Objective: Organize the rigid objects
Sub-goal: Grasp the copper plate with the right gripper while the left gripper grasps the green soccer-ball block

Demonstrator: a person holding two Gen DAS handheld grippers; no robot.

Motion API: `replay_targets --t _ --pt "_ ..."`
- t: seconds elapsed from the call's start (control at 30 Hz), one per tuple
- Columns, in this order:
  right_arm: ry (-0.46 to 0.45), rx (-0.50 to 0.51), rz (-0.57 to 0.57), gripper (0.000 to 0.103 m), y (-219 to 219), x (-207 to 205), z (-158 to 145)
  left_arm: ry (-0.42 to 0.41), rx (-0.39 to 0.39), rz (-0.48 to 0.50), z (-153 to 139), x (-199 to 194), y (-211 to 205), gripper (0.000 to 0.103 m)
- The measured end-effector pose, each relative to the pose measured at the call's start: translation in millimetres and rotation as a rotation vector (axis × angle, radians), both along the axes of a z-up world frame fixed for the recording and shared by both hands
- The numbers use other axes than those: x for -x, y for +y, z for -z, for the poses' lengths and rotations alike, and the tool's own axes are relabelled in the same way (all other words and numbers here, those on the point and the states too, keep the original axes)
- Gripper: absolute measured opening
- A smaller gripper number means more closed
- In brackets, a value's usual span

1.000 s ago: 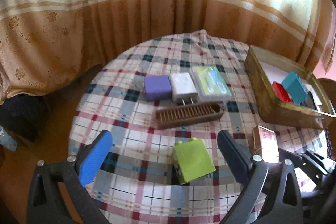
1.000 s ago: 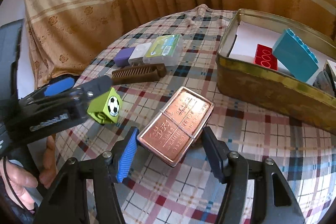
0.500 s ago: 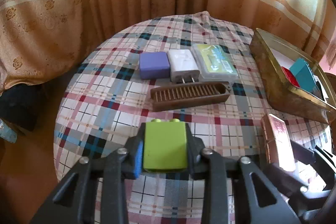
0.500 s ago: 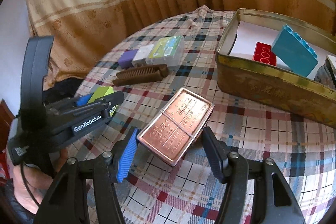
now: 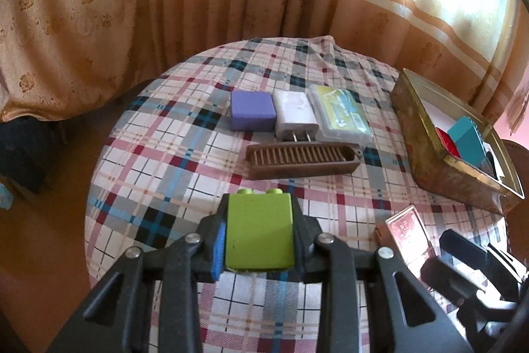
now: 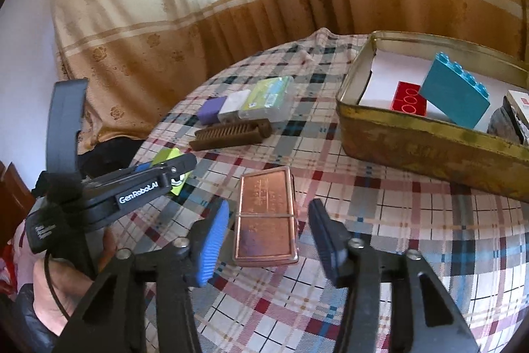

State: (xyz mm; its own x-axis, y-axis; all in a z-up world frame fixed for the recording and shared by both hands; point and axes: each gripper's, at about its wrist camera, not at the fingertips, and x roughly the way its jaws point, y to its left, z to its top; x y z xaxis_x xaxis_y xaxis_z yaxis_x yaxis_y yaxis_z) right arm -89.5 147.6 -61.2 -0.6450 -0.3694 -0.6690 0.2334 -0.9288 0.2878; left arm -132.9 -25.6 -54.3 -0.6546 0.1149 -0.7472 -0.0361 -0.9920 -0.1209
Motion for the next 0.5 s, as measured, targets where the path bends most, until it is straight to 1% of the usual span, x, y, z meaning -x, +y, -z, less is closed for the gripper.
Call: replay_targets --t 0.07,0.17,0.23,0.27,0.3,0.37,0.43,0.5 --pt "-0.013 -0.024 -0.01 0.062 -4.4 2.8 1.5 0.01 0.011 0.0 -0.9 -0.8 1.9 0.031" --pt "-0.085 -0.091 -0.052 0.063 -19.0 14.4 9.8 0.024 0.012 -0.005 -2.8 -3.3 0.0 0.031" --pt "-0.067 -0.143 -0.061 0.063 -28.9 17.2 6.5 0.035 0.004 -0.008 -4.1 -4.0 -1.0 0.031" --pt "-0.074 -0.167 -0.059 0.062 -32.9 20.0 7.9 0.04 0.001 -0.009 -4.6 -4.3 -1.4 0.031" --pt "-0.088 -0.189 -0.054 0.06 -35.9 22.4 10.5 0.044 -0.005 -0.01 -5.1 -5.0 -2.1 0.031" --pt "-0.071 -0.251 -0.034 0.049 -42.6 23.4 9.7 0.055 -0.023 -0.007 -6.1 -6.1 -4.1 0.031" --pt "-0.066 -0.253 -0.04 0.049 -42.5 22.2 8.8 0.067 -0.038 -0.009 -7.2 -7.7 -5.7 0.031" --pt "-0.058 -0.226 -0.034 0.049 -36.4 21.0 7.3 0.077 -0.047 -0.013 -8.0 -9.2 -7.2 0.031"
